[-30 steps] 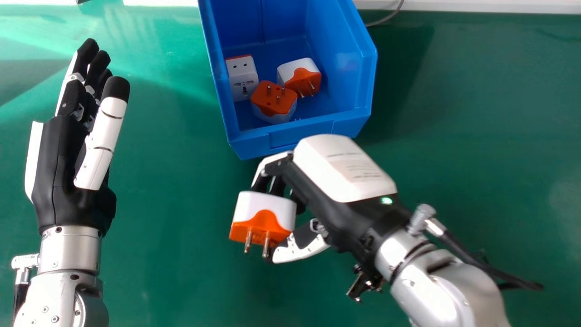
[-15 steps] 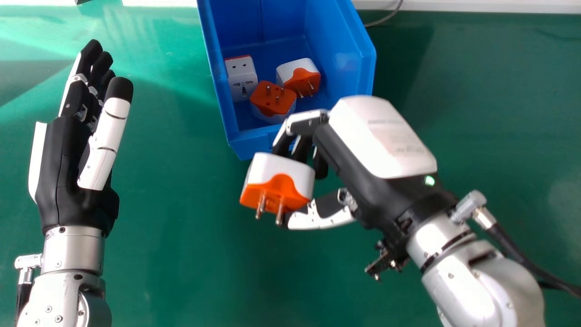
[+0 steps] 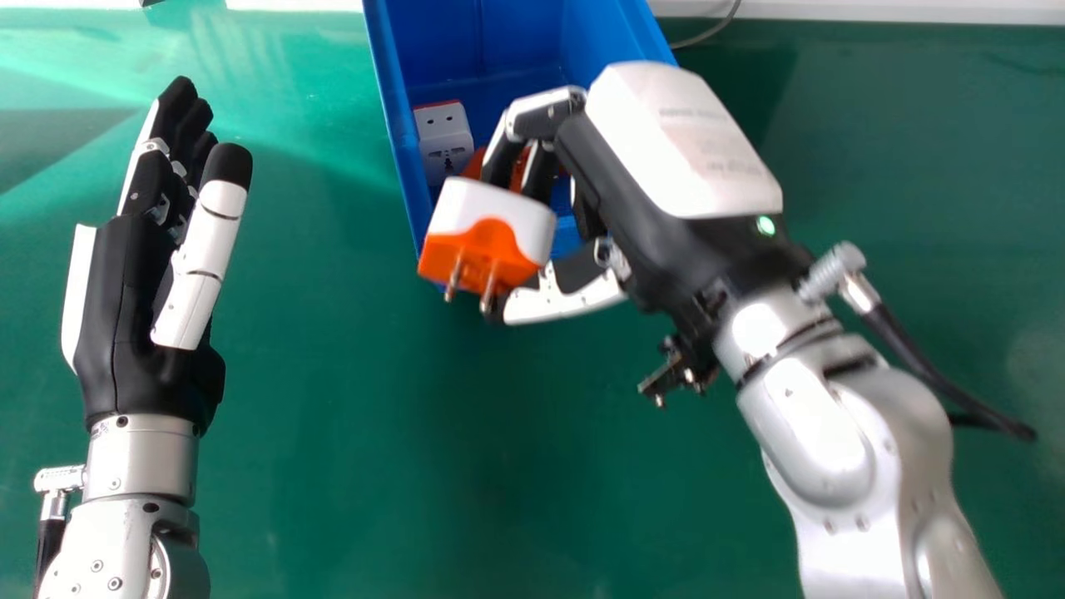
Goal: Pick all objects and put in blue box
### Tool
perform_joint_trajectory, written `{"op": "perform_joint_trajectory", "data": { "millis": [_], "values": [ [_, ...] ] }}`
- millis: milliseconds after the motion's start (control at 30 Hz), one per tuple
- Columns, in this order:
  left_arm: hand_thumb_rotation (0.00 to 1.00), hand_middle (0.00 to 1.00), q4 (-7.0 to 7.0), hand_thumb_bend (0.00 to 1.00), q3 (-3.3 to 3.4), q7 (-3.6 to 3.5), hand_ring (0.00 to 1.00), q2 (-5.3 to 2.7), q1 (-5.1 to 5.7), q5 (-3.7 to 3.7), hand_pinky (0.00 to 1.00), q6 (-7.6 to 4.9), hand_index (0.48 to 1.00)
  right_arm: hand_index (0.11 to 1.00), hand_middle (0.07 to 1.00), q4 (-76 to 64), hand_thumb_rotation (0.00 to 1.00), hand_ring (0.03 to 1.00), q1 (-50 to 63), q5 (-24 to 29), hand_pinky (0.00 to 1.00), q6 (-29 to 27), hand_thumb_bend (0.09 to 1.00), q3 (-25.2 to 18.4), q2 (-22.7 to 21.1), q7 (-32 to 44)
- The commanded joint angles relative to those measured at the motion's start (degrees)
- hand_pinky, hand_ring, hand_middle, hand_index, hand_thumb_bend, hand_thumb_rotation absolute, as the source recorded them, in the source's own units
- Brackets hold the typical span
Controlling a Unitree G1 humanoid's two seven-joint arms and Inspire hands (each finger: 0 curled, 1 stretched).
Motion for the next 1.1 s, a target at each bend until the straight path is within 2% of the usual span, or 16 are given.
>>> {"op": "perform_joint_trajectory", "data": {
  "millis": [0,233,400,500,667,700,733,833,900,1067],
  "values": [
    [0.65,0.97,-1.35,0.63,0.11,0.11,0.99,-0.04,0.29,0.38,1.0,-1.13,0.942,0.479,0.27,0.4,0.13,0.194,-3.1,-0.9,0.13,-0.2,0.48,-0.7,0.7,-1.7],
    [0.66,0.97,-1.43,0.64,0.28,0.19,0.99,0.29,0.45,0.85,1.0,-1.03,0.937,0.48,0.276,4.6,0.13,0.191,-8.1,-1.4,0.13,2.2,0.48,-1.2,1.8,-2.5],
    [0.66,0.97,-1.05,0.64,0.52,-0.13,0.99,0.42,0.28,0.6,1.0,-1.18,0.938,0.481,0.301,9.1,0.13,0.213,-12.3,-1.2,0.14,3.0,0.481,-1.9,1.2,-4.1],
    [0.66,0.97,-1.16,0.62,0.63,-0.1,0.99,0.64,0.25,0.79,1.0,-1.02,0.941,0.484,0.365,12.1,0.13,0.28,-14.6,-0.6,0.2,3.4,0.481,-2.2,1.1,-4.8],
    [0.67,0.97,-0.53,0.61,1.15,-1.17,0.99,1.11,0.01,0.02,1.0,-1.3,0.94,0.486,0.41,19.6,0.13,0.324,-19.5,-0.7,0.24,3.8,0.482,-2.0,1.0,-7.1],
    [0.67,0.97,-0.51,0.61,1.3,-1.38,0.99,1.08,0.0,-0.36,1.0,-1.19,0.94,0.486,0.41,21.4,0.13,0.324,-20.4,-0.3,0.24,3.5,0.482,-2.1,0.9,-7.9],
    [0.67,0.97,-0.5,0.61,1.42,-1.52,0.99,1.03,0.0,-0.65,1.0,-1.11,0.941,0.486,0.4,23.0,0.13,0.314,-21.3,0.2,0.23,3.3,0.482,-2.2,0.9,-8.6],
    [0.66,0.97,-0.9,0.61,1.56,-1.69,0.98,1.04,0.19,-0.86,0.99,-0.86,0.938,0.486,0.397,29.6,0.13,0.307,-24.9,1.0,0.22,2.3,0.484,-2.0,0.3,-10.6],
    [0.65,0.96,-1.1,0.62,1.56,-1.85,0.97,1.08,0.31,-1.16,0.99,-0.73,0.936,0.489,0.46,34.0,0.13,0.377,-27.7,0.5,0.28,1.9,0.484,-1.0,-0.5,-11.0],
    [0.64,0.96,-1.95,0.64,1.32,-1.02,0.97,0.75,0.58,-0.36,0.98,-0.22,0.933,0.489,0.48,43.7,0.13,0.4,-33.0,2.0,0.29,0.4,0.484,-0.4,0.3,-14.5]
  ]
}}
